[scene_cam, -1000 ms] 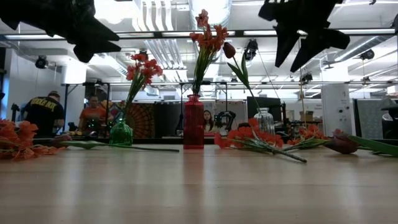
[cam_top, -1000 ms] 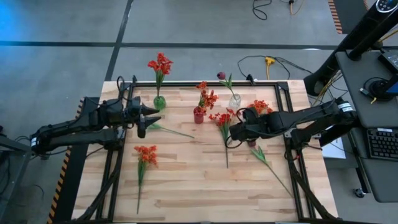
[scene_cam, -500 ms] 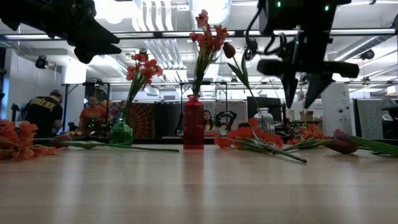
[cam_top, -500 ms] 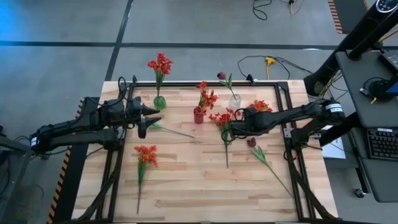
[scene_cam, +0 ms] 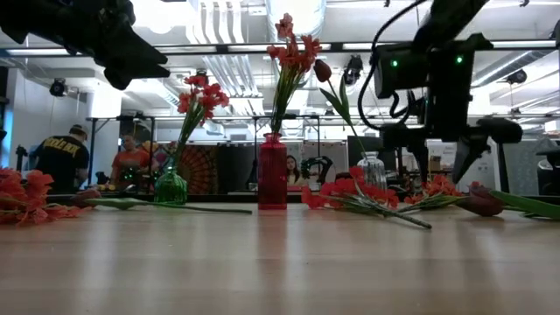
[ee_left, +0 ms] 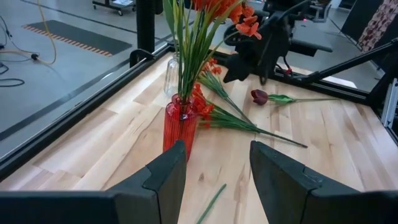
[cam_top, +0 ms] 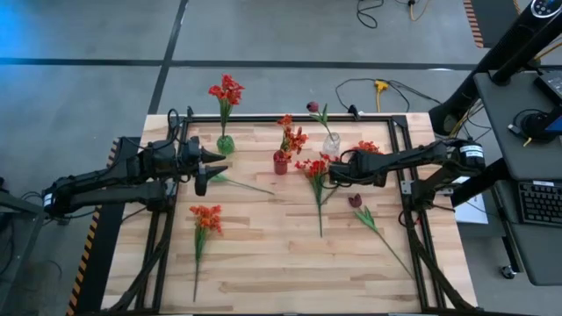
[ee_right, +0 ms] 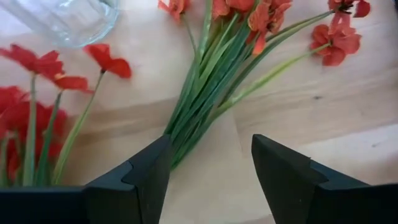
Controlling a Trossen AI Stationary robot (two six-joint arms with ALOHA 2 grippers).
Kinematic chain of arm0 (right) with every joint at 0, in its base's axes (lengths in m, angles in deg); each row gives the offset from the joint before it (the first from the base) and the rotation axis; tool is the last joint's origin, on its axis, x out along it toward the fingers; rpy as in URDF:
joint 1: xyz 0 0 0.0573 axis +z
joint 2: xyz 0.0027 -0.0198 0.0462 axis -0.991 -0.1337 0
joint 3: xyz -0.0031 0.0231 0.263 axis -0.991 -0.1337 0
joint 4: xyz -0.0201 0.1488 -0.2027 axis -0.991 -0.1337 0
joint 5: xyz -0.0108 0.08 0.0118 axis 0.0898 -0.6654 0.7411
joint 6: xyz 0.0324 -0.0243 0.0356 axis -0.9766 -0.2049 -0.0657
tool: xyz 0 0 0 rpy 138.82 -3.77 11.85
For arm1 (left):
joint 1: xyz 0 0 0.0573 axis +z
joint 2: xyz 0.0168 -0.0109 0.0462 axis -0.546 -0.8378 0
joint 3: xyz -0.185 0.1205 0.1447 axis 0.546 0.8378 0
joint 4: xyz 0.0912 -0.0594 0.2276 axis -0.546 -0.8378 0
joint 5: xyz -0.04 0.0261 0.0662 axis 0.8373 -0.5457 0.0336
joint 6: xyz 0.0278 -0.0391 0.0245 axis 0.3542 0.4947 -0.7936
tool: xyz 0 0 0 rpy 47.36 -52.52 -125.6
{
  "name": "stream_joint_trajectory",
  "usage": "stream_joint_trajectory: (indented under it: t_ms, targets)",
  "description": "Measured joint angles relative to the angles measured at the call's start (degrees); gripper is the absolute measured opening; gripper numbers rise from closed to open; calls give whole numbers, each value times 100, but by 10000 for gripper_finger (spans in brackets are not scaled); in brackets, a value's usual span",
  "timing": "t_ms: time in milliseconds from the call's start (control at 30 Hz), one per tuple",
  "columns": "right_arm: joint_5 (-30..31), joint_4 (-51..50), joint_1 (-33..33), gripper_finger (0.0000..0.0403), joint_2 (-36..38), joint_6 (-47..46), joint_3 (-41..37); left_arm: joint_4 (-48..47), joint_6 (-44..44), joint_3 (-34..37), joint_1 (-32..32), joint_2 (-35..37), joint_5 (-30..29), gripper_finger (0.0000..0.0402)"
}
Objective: Sort flowers into vase by color
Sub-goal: Put the top orange flowers into the red vase
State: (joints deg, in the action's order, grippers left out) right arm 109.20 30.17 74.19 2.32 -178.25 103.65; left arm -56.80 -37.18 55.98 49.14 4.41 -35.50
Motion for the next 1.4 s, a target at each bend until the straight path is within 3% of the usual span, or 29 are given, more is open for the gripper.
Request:
stream_joint_trajectory:
  t_ms: [467,833,1400]
  targets:
    - [-83,670,-310,215,0,213,-496,7,-17,0,2,4,0,160]
    - [20,1813,-306,215,-2,221,-1038,9,-17,0,7,4,-2,160]
    - [193,1895,-319,214,36,903,-1191,11,-17,-2,4,2,-2,160]
